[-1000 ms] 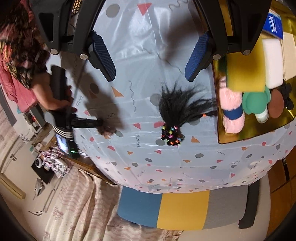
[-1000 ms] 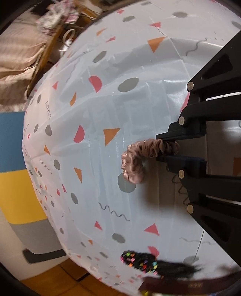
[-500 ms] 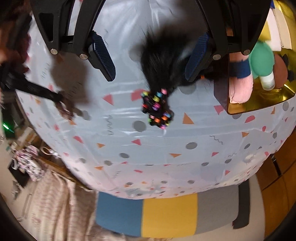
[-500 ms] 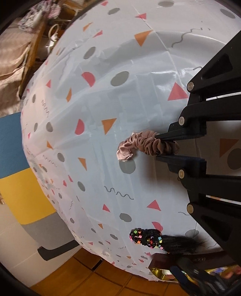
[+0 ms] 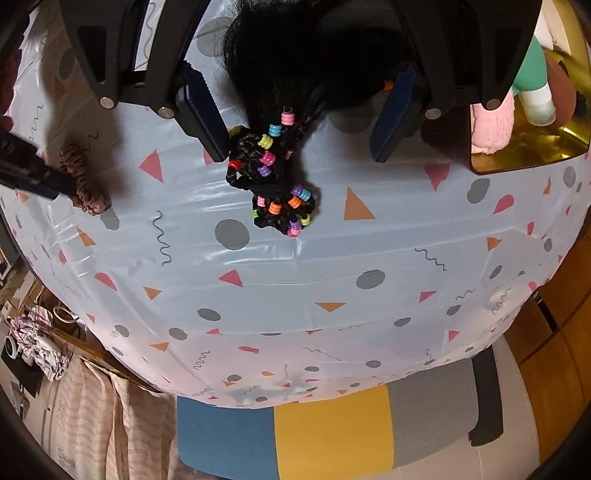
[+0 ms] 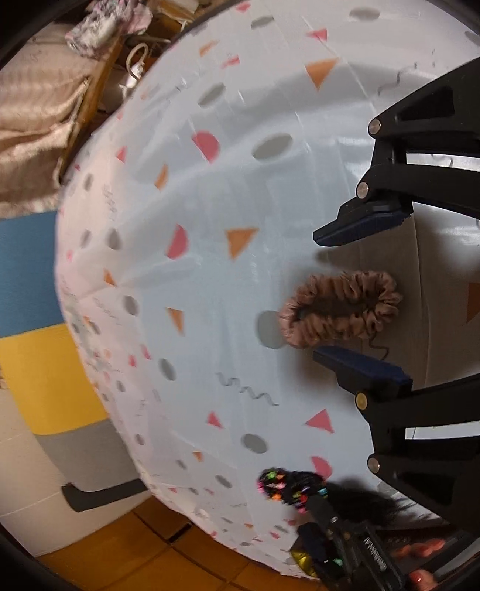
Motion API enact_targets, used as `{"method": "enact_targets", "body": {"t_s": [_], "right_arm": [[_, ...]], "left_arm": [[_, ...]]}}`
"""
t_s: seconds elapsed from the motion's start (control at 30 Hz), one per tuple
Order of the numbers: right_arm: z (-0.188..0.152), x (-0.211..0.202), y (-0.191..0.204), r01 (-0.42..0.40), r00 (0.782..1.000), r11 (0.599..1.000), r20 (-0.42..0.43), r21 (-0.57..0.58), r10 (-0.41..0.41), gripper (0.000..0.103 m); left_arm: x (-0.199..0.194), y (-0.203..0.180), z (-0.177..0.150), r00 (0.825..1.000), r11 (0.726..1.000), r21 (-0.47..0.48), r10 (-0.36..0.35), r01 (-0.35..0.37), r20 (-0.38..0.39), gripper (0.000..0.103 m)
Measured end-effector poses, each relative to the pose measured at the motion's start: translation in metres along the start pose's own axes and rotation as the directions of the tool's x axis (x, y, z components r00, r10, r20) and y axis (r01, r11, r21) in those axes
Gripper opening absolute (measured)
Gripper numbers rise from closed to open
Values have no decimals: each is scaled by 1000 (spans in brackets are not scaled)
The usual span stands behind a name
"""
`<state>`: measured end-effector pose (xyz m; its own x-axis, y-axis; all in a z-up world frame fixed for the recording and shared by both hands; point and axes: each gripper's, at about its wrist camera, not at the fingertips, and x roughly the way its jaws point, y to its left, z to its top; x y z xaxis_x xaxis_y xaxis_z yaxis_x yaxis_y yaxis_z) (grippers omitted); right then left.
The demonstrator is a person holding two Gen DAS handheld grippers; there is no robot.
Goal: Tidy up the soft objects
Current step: 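Grasp the black beaded hair piece with the left tool while the right tool holds the scrunchie, then carry the black hair piece into the gold tray and open the left tool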
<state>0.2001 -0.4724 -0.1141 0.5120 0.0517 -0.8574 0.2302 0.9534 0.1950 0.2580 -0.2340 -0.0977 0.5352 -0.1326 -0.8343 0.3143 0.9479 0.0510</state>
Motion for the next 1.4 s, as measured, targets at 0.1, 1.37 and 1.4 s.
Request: {"method": "enact_targets", "body": {"t_s": [0.1,1.37,1.4], "right_arm": [[-5,13,2,2,999,1000,-48,-3,-2,54],[-9,-1,9,-34,998,999,-53,11,35,23],[-9,-1,9,-35,998,999,-51,9,35,23]], "left_arm": [[2,-1,0,1000,1000,6,-6,6,7,80],[-54,10,-50,967,965,-74,-250,253,49,33],[-58,11,-53,965,963,-74,-255,259,56,33]]}}
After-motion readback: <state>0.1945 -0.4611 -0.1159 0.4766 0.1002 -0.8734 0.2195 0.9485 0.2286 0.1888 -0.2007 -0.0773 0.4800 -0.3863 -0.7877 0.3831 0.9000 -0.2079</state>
